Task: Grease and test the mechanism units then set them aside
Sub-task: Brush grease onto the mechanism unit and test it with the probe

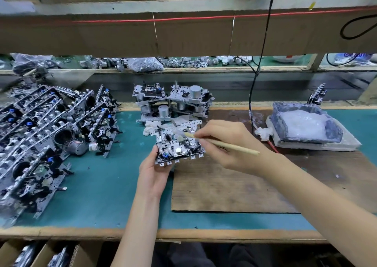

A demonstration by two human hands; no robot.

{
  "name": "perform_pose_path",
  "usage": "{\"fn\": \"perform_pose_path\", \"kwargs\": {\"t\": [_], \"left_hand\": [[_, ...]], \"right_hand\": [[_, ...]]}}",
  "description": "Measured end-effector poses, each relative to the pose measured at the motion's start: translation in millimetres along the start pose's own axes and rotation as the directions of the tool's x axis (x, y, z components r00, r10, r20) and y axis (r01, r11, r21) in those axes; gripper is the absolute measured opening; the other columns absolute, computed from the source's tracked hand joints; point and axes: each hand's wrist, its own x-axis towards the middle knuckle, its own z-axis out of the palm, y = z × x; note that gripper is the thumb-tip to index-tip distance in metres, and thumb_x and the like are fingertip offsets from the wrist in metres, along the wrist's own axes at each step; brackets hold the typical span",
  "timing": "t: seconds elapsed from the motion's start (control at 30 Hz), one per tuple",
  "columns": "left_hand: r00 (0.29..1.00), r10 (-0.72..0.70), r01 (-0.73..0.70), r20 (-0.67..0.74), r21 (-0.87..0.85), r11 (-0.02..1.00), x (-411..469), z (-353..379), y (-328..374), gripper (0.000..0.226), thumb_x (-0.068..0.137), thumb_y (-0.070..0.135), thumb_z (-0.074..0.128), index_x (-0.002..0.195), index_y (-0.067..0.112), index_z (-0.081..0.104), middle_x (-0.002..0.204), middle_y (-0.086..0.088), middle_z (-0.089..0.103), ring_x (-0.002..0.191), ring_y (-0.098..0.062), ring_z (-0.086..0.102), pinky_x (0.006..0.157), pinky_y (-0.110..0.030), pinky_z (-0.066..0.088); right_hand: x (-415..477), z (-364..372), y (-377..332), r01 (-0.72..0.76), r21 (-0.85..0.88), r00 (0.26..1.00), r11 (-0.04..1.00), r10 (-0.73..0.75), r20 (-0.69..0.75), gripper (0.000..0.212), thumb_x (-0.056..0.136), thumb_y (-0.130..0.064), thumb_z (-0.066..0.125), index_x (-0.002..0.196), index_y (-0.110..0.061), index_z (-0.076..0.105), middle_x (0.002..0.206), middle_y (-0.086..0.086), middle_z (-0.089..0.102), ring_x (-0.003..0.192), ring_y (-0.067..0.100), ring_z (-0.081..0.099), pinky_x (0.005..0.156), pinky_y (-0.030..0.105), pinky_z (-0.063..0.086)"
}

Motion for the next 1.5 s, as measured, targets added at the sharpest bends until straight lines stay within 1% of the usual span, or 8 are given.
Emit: {"fn": "perform_pose_path", "kwargs": {"t": [0.13,0.33,0.63,0.83,0.93,1.23,1.4,1.5], "left_hand": [[1.000,-0.004,0.004,-0.014,0.034,0.999,1,0,0,0.027,0.099,0.018,0.039,0.095,0.007,0.063,0.082,-0.002,0.074,0.071,-0.010,0.069,0.058,-0.020,0.055],[1.000,-0.003,0.004,-0.021,0.060,0.998,2,-2,0,0.025,0.099,0.018,0.040,0.095,0.007,0.063,0.081,-0.002,0.074,0.070,-0.009,0.069,0.057,-0.019,0.054],[0.999,0.039,-0.039,-0.025,0.005,0.999,3,-3,-1,0.050,0.098,0.017,0.043,0.062,0.016,0.077,0.077,0.000,0.074,0.067,-0.008,0.069,0.054,-0.019,0.054],[0.999,0.037,-0.036,0.024,-0.037,0.999,2,-4,0,0.055,0.099,0.018,0.037,0.062,0.014,0.077,0.077,-0.001,0.074,0.069,-0.011,0.071,0.057,-0.023,0.056],[0.998,0.042,-0.041,0.037,-0.025,0.999,1,-3,0,0.057,0.100,0.018,0.036,0.061,0.014,0.077,0.075,-0.001,0.074,0.066,-0.011,0.070,0.055,-0.022,0.056],[0.997,0.060,-0.061,0.044,0.014,0.998,-2,-2,-1,0.061,0.101,0.017,0.033,0.057,0.015,0.076,0.069,0.000,0.073,0.060,-0.010,0.069,0.049,-0.021,0.054],[0.997,0.051,-0.053,0.062,0.020,0.998,-2,-1,-2,0.064,0.102,0.015,0.031,0.057,0.016,0.076,0.070,0.000,0.073,0.062,-0.010,0.070,0.050,-0.023,0.055],[0.997,0.044,-0.046,0.070,0.020,0.999,-2,-1,-2,0.062,0.101,0.015,0.031,0.059,0.015,0.077,0.072,0.000,0.074,0.063,-0.010,0.070,0.052,-0.023,0.055]], "right_hand": [[-1,3,-1,-0.023,0.015,0.999,1.000,0.023,0.046,0.015,0.083,-0.003,0.056,0.089,0.004,0.067,0.076,0.008,0.064,0.066,0.005,0.052,0.062,0.015,0.042],[0,4,0,-0.037,0.005,0.998,0.999,0.036,0.057,0.016,0.083,-0.005,0.055,0.087,0.002,0.068,0.073,0.005,0.063,0.063,0.006,0.050,0.061,0.016,0.041],[1,7,7,0.022,-0.046,0.985,0.999,-0.030,-0.172,0.019,0.088,-0.005,0.056,0.100,0.006,0.066,0.087,0.015,0.065,0.075,0.026,0.064,0.069,0.031,0.050],[-9,8,24,-0.239,-0.102,0.961,0.966,0.220,-0.167,0.026,0.094,-0.009,0.049,0.113,0.001,0.062,0.100,0.013,0.067,0.083,0.020,0.064,0.080,0.011,0.044],[-14,10,30,-0.326,-0.180,0.945,0.928,0.313,-0.096,0.027,0.094,-0.022,0.052,0.110,-0.003,0.064,0.098,0.011,0.066,0.089,0.029,0.062,0.081,0.038,0.048],[-13,7,34,-0.489,-0.200,0.863,0.849,0.504,0.030,0.038,0.093,-0.043,0.046,0.098,-0.010,0.064,0.087,0.004,0.061,0.086,0.021,0.055,0.073,0.032,0.041],[-15,9,41,-0.539,-0.174,0.823,0.824,0.560,0.100,0.049,0.093,-0.042,0.047,0.055,-0.013,0.036,0.054,0.003,0.042,0.060,0.026,0.045,0.055,0.033,0.029],[-15,10,43,-0.592,-0.027,0.804,0.806,0.592,0.058,0.053,0.092,-0.043,0.049,0.060,-0.001,0.048,0.052,0.012,0.057,0.054,0.020,0.059,0.059,0.027,0.040]]}}
